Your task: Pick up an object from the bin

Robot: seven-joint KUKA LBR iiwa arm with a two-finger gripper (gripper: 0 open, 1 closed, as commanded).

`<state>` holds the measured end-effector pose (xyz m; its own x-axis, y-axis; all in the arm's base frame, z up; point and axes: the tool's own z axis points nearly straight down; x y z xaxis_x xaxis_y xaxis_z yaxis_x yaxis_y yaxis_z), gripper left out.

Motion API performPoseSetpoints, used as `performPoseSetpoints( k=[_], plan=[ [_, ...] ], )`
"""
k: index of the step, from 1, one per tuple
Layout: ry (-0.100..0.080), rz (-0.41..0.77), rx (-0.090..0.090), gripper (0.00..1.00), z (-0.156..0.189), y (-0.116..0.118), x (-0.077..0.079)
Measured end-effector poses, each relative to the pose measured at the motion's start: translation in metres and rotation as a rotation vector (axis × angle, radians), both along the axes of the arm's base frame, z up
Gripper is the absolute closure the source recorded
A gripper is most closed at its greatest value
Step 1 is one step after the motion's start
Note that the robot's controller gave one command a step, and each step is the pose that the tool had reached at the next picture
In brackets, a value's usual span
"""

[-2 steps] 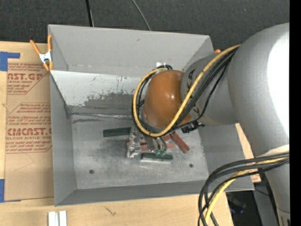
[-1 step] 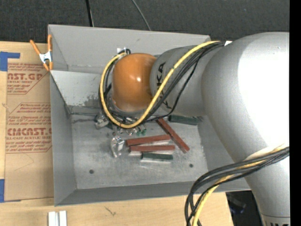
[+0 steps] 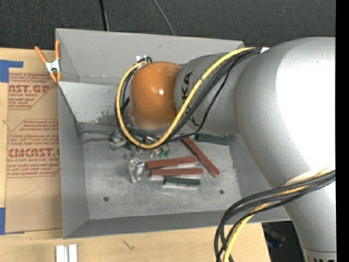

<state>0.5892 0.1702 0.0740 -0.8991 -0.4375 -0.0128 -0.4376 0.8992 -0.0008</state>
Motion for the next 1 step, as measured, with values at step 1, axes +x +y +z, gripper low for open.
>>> performPoseSetpoints(
  k=[1],
  plan=[
    [-0.002, 0.055, 0.006, 0.0, 0.001, -0.0386, -0.0012]
  ],
)
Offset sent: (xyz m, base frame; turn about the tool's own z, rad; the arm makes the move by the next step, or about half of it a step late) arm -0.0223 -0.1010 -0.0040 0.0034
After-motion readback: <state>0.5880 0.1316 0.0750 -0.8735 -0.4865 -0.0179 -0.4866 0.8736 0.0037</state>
